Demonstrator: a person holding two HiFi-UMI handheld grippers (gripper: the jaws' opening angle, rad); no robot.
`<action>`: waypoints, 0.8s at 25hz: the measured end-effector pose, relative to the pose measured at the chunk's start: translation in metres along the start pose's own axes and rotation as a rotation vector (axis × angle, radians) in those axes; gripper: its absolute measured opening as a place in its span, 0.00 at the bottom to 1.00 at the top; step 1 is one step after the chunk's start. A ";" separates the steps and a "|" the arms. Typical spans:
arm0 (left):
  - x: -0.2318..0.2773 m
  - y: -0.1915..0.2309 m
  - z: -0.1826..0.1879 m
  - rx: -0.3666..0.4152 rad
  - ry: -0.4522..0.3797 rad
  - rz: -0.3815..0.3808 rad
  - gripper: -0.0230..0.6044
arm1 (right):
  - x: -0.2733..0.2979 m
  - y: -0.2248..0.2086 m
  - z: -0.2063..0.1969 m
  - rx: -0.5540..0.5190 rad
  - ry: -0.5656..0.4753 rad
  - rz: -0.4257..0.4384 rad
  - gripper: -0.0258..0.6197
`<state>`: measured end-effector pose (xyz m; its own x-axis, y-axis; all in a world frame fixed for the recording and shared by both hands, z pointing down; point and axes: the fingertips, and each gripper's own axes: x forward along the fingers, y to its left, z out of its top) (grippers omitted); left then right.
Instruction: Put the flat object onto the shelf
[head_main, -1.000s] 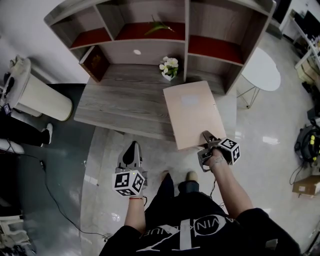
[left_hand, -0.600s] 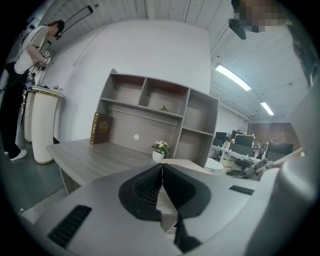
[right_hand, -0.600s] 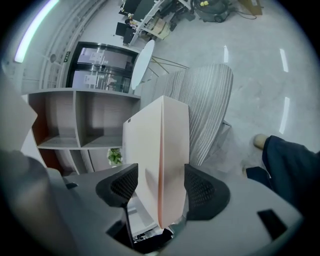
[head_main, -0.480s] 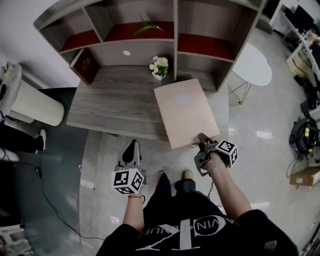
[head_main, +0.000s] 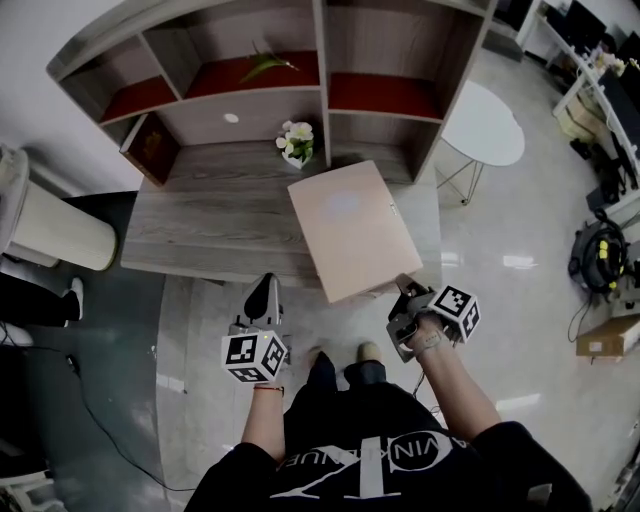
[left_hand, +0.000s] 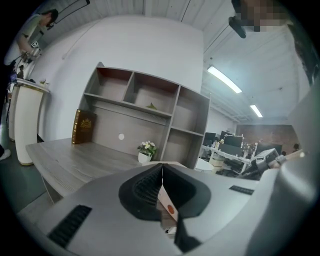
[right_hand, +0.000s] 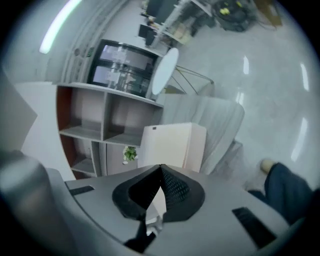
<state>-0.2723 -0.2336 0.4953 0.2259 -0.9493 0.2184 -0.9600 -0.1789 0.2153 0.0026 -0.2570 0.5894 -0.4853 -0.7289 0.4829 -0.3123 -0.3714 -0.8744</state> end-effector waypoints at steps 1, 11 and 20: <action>0.002 -0.002 0.001 0.002 -0.001 -0.005 0.04 | -0.003 0.008 0.007 -0.093 -0.024 0.006 0.05; 0.012 0.001 0.020 0.007 -0.032 0.001 0.04 | -0.017 0.060 0.039 -0.816 -0.107 0.067 0.05; 0.012 0.024 0.046 0.017 -0.076 0.057 0.04 | -0.027 0.087 0.059 -1.032 -0.173 0.109 0.05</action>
<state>-0.3001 -0.2611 0.4591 0.1579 -0.9750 0.1566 -0.9738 -0.1274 0.1886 0.0369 -0.3032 0.4977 -0.4545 -0.8314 0.3197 -0.8578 0.3119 -0.4084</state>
